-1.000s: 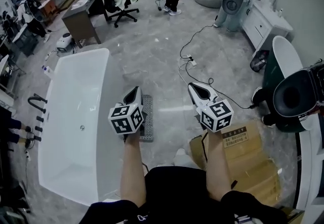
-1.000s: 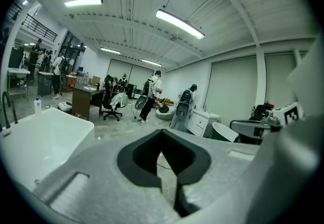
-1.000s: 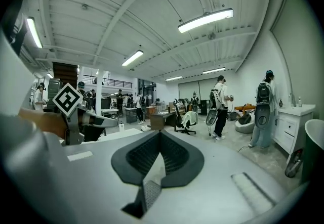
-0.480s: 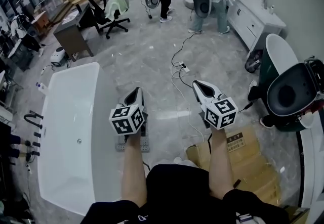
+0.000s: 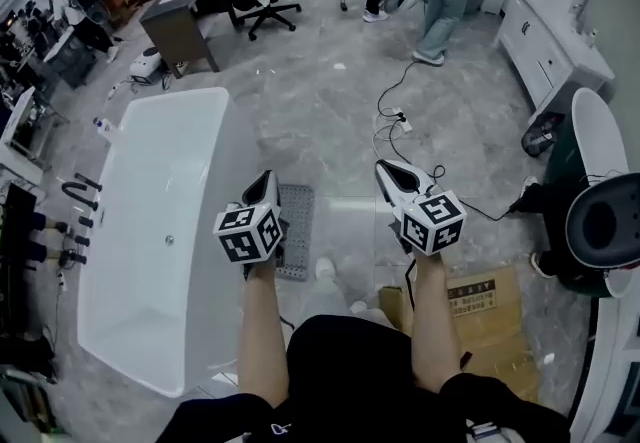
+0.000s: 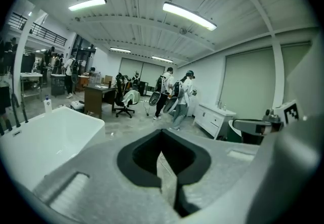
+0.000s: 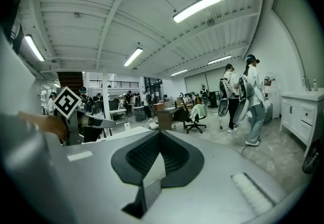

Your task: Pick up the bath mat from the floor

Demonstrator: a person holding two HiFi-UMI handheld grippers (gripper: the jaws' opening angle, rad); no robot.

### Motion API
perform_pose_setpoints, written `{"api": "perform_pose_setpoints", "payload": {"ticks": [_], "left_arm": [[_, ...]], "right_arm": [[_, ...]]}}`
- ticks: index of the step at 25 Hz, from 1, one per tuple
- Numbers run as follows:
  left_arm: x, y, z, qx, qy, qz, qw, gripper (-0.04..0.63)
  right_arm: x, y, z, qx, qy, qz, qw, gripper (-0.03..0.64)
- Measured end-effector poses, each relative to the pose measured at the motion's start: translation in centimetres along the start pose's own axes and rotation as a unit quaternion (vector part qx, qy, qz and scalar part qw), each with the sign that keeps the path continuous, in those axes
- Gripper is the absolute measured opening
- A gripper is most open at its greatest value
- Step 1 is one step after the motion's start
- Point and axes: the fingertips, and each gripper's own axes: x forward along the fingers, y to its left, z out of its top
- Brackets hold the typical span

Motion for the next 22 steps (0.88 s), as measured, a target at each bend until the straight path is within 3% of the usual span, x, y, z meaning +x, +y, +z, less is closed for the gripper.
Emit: {"api": "perform_pose_setpoints", "payload": {"ticks": [4,10,14,16,22], "left_arm": [[1.9,4.8,-0.5,-0.023,0.014,0.036,0.9990,-0.002],[7.9,8.7,0.9,-0.059,0.011,0.049,0.9970,-0.002],[10.3,13.3,2.4,-0.043,0.017,0.062,0.9970,-0.002],[10.5,16.4,3.7,-0.033,0.017,0.081,0.9961,-0.002],[8.3,27.4,6.3,-0.079,-0.017,0.174,0.9814,-0.002]], "right_arm": [[5.8,0.5,-1.2,-0.003,0.030,0.034,0.999,0.008],[13.4,-2.6,0.3,-0.014,0.052,0.051,0.997,0.008],[19.8,-2.2,1.6,-0.026,0.064,0.062,0.996,0.008],[23.4,-1.2,3.2,-0.035,0.065,0.079,0.994,0.008],[33.6,5.3,5.8,-0.085,0.078,0.160,0.980,0.007]]}}
